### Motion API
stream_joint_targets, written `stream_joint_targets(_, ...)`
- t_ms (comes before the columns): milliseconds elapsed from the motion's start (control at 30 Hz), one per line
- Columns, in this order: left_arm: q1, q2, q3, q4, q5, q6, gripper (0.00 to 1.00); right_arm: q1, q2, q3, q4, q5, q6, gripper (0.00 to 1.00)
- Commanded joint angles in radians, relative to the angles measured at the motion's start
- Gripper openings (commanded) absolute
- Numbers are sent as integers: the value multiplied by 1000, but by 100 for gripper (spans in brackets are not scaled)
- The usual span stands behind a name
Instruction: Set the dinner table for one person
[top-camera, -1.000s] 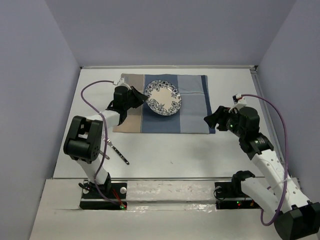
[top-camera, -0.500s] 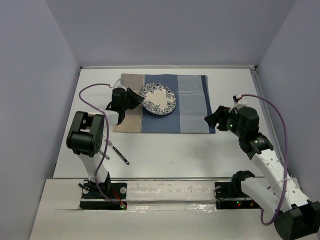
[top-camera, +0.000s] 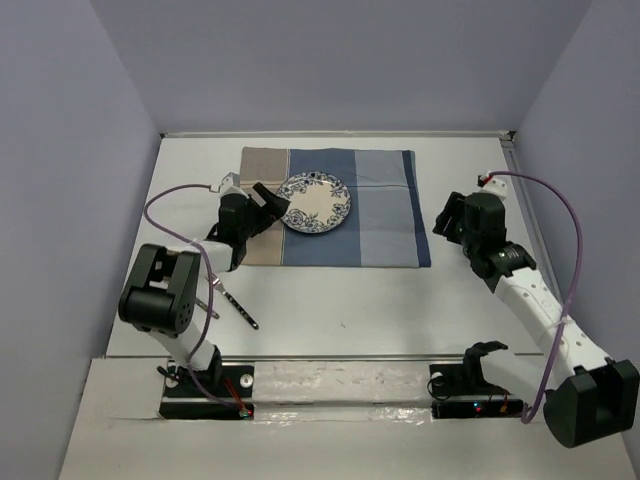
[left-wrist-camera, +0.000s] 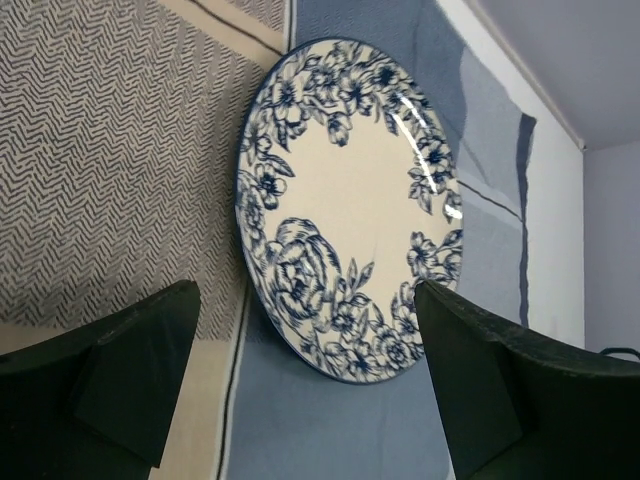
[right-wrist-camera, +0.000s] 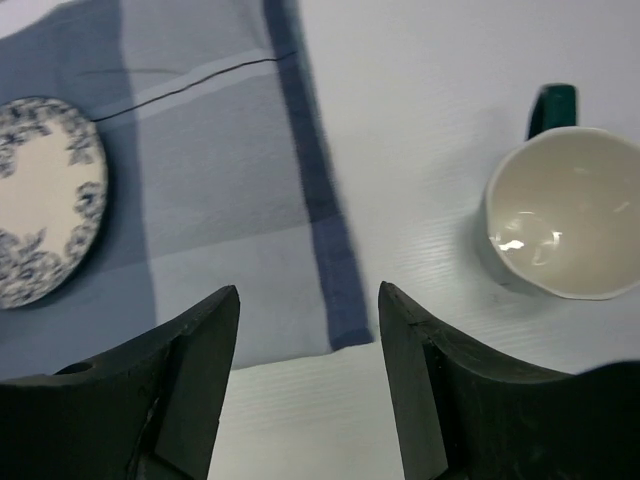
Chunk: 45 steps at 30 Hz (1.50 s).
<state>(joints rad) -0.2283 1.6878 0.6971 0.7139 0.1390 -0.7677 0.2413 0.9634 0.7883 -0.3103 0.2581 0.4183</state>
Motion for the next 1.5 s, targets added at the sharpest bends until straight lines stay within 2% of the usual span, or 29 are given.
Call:
stream_joint_targets(0, -57, -221, -53, 7, -236, 42, 99, -7, 83, 63, 4, 259, -21, 61)
stream_joint_targets(100, -126, -379, -91, -48, -387, 83, 99, -17, 119, 84, 7, 339, -32, 59)
stream_joint_targets(233, -203, -601, -107, -86, -420, 114, 99, -54, 164, 108, 10, 366, -44, 59)
stream_joint_targets(467, -314, -849, -76, -215, -291, 156, 99, -145, 277, 134, 17, 256, -56, 59)
stream_joint_targets(667, -341, -974, 7, -495, -181, 244, 99, -163, 371, 170, 17, 214, -62, 59)
stream_joint_targets(767, -341, -1030, 42, -576, -177, 292, 99, -172, 403, 180, 17, 210, -69, 58)
stream_joint_targets(1033, -341, -1103, 122, -712, -147, 472, 99, -172, 411, 166, 17, 201, -65, 44)
stream_joint_targets(1267, -341, -1137, 76, -754, -248, 548, 99, -181, 420, 157, 16, 188, -50, 35)
stream_joint_targets(1300, -339, -1139, 65, -752, -248, 550, 99, -181, 420, 155, 16, 190, -49, 31)
stream_joint_targets(1333, -339, -1142, 59, -749, -246, 554, 99, -181, 419, 155, 14, 188, -49, 22)
stream_joint_targets(1467, -339, -1151, 51, -751, -243, 562, 99, -181, 416, 154, 11, 199, -46, 4)
